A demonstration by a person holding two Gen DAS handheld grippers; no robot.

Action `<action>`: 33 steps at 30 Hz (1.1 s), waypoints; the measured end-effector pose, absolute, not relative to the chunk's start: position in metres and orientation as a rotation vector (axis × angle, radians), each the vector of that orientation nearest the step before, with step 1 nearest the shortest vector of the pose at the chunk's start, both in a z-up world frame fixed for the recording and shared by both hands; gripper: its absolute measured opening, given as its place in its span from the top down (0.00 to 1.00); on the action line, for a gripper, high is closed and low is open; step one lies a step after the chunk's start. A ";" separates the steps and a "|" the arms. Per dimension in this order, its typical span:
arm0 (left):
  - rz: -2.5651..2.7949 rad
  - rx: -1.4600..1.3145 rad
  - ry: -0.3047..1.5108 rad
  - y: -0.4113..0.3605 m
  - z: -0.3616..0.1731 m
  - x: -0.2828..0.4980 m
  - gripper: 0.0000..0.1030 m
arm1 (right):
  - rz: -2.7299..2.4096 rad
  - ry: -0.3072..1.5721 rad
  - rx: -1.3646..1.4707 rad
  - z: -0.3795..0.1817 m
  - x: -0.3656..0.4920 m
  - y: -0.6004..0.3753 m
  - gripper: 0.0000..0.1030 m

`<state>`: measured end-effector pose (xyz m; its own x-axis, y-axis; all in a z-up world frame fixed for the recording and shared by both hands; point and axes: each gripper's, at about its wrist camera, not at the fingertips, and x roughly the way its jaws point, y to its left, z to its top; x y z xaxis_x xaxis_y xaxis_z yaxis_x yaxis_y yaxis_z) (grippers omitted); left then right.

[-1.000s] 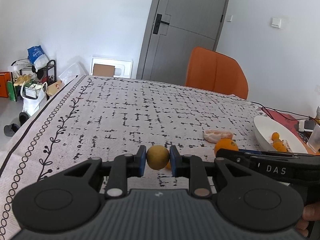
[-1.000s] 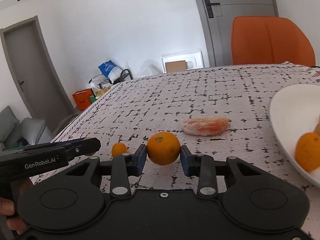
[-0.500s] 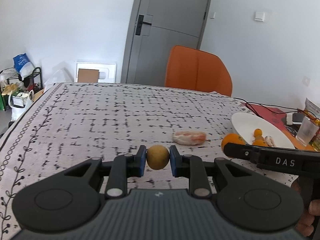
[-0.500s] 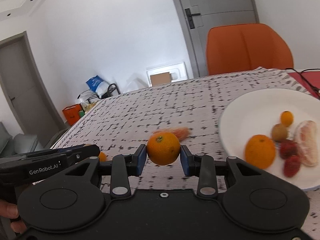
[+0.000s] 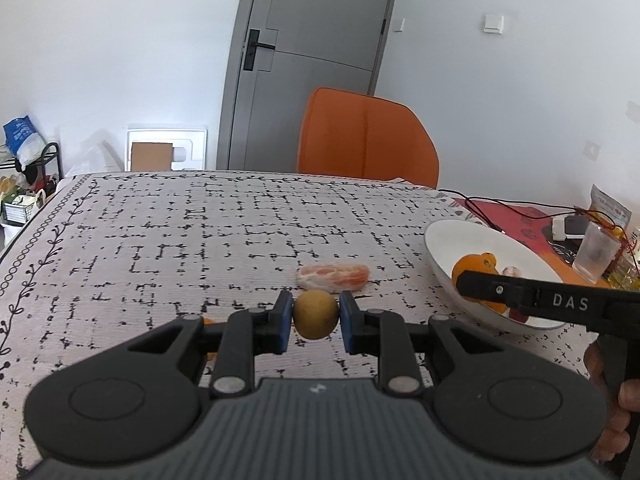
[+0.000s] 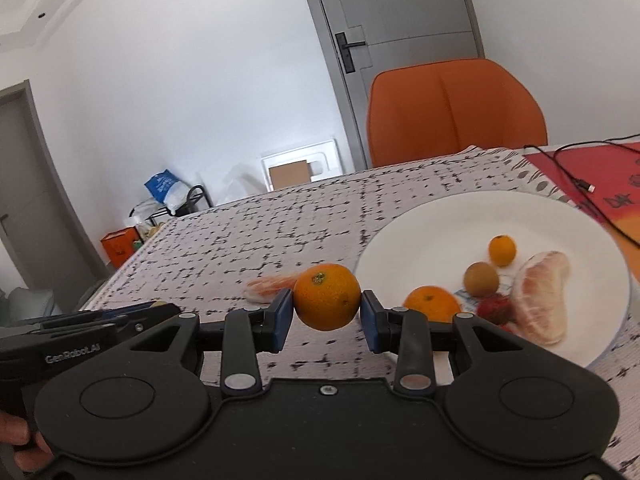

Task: Organize fruits
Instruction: 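Carry the kiwi and orange over the white bowl with both grippers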

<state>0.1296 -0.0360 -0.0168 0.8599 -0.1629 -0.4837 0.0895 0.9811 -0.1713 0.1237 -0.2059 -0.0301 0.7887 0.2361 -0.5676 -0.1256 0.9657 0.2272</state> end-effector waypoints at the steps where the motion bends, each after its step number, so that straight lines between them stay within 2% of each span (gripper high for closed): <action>1: -0.134 -0.143 0.518 -0.037 -0.016 0.130 0.78 | 0.190 0.632 0.177 -0.030 0.124 -0.208 0.67; 15: -0.122 -0.147 0.510 -0.032 -0.014 0.131 0.77 | 0.143 0.629 0.170 -0.034 0.139 -0.217 0.66; 20: -0.101 -0.154 0.511 -0.024 -0.014 0.130 0.77 | 0.122 0.629 0.190 -0.035 0.142 -0.219 0.59; 33: -0.156 -0.130 0.505 -0.044 -0.009 0.134 0.77 | 0.122 0.619 0.173 -0.024 0.119 -0.229 0.59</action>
